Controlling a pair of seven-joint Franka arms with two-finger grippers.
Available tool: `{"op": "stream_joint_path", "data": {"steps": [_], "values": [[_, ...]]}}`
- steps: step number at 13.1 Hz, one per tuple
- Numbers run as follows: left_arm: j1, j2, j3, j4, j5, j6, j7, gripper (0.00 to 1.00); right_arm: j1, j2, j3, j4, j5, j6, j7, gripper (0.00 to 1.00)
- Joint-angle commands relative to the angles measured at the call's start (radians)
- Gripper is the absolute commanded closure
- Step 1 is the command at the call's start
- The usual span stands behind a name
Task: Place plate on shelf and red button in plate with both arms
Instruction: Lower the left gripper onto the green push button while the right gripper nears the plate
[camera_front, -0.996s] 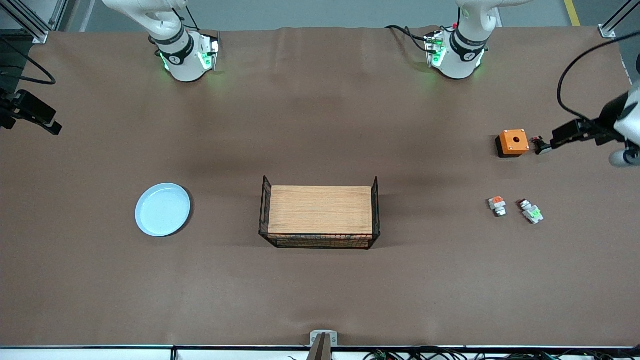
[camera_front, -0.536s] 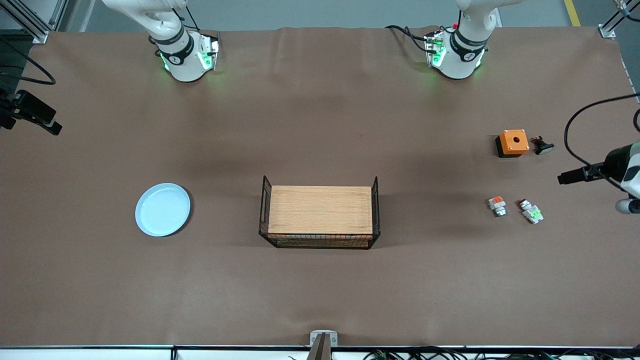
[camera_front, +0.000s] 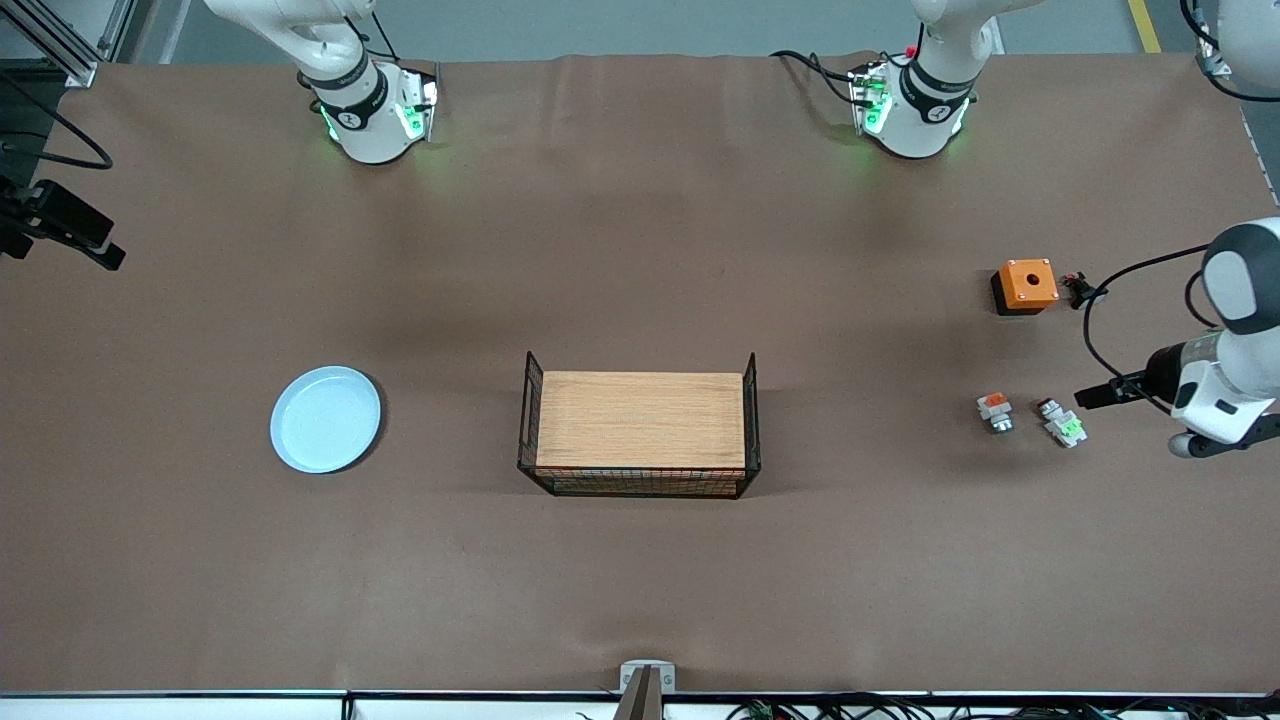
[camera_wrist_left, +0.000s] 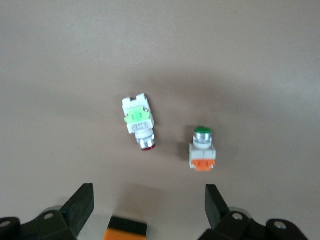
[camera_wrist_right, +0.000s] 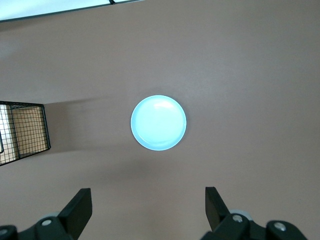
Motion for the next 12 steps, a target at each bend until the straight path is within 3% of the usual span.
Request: {"op": "stream_joint_path", "data": {"steps": [1,3,6,12], "values": [[0.005,0.005,-0.006,-0.075,0.020,0.115,-0.020,0.03,0.014,0.018,0.007,0.007,0.000,-0.012,-0.005,0.00],[0.005,0.057,-0.006,-0.069,0.022,0.155,-0.052,0.11,0.023,0.025,0.007,-0.008,0.000,-0.034,-0.010,0.00],[0.010,0.089,-0.005,-0.064,0.023,0.163,-0.180,0.14,0.030,0.056,0.009,-0.004,0.000,-0.044,-0.007,0.00],[0.038,0.176,0.000,-0.047,0.026,0.231,-0.194,0.18,0.050,0.128,0.003,-0.025,-0.011,-0.090,-0.007,0.00]]}}
